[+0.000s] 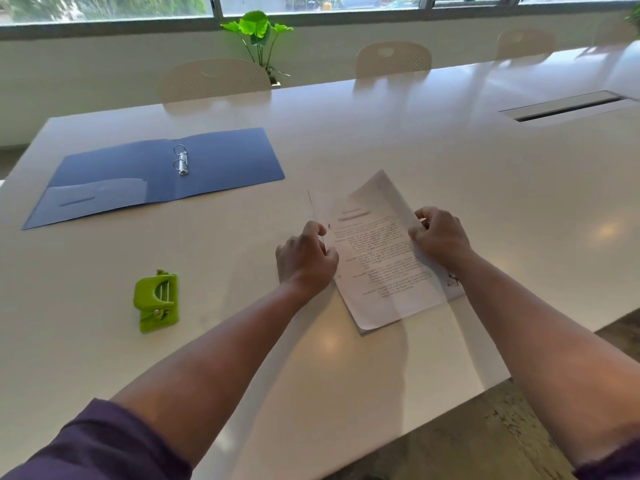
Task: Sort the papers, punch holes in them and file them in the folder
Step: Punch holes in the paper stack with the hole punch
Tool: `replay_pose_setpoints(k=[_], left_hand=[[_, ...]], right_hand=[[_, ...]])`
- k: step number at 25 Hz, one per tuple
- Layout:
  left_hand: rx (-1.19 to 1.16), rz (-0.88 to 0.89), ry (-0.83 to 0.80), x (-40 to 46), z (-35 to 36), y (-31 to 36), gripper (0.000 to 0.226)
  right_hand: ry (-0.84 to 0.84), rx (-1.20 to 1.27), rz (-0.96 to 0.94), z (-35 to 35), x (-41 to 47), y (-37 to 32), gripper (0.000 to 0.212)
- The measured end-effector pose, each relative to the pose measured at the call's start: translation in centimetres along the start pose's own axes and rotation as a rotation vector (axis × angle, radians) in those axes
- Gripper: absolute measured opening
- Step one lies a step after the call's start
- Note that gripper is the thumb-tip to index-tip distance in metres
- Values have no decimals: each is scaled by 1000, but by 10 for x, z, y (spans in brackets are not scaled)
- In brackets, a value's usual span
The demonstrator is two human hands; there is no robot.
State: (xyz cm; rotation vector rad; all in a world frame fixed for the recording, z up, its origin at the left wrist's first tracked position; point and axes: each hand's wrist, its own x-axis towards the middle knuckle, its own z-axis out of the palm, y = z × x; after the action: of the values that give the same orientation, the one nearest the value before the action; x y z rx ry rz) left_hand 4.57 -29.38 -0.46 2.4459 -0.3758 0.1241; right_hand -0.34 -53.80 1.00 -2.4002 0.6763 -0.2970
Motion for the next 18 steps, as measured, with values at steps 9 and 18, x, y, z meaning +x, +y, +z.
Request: replay_pose_setpoints(k=[9,18], left_hand=[[180,57,-27,-1,8,-10,39],[312,118,-81,-1,9,-13,37]], right_hand=[[37,-202,-31,13,5,3,33],[31,-431,-170,35,-19,-29,61]])
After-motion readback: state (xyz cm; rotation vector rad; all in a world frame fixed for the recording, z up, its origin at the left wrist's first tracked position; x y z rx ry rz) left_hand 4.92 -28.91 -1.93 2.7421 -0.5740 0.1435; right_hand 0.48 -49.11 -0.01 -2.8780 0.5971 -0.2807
